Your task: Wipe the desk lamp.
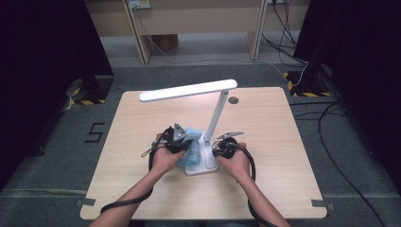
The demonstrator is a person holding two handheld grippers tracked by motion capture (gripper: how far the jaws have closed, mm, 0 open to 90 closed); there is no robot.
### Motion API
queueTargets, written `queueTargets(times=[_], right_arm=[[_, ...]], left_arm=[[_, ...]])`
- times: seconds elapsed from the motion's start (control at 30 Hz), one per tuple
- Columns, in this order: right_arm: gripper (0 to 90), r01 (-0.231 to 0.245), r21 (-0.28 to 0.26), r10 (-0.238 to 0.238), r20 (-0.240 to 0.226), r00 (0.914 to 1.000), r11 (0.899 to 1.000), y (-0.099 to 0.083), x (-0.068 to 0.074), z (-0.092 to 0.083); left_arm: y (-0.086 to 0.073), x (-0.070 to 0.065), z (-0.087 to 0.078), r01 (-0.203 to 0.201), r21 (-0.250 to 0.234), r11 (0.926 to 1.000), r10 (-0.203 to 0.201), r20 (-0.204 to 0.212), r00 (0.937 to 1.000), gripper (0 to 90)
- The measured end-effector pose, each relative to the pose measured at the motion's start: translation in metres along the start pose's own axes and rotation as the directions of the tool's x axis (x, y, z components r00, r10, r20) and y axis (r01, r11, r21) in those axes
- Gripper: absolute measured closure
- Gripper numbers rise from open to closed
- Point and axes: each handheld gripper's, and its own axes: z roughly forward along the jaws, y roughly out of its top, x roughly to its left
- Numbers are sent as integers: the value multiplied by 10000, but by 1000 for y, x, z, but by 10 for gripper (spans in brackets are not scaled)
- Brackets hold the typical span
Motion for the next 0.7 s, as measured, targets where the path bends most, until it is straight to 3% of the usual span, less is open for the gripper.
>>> queueTargets(times=[0.07, 0.17, 0.4, 0.57, 0.7], right_arm=[[900, -49, -7, 49, -4, 10000, 10000, 0, 0, 0], [900, -98, -31, 98, -32, 9999, 9999, 0, 0, 0], [900, -69, -44, 70, 77, 9999, 10000, 0, 1, 0], [900, -187, -100, 188, 120, 9998, 9998, 0, 1, 1], [900, -254, -90, 256, 148, 9996, 9996, -1, 1, 0]], left_arm=[[-2, 4, 7, 29, 227, 9997, -30, 42, 10000, 701], [-9, -3, 9, -81, 350, 9994, 72, 260, 9996, 701], [-23, -21, -8, -248, 502, 9984, 191, 1114, 9936, 701], [-31, -36, -23, -466, 479, 9978, 366, 1909, 9809, 701], [-36, -48, -36, -680, 585, 9960, 508, 2570, 9651, 700]])
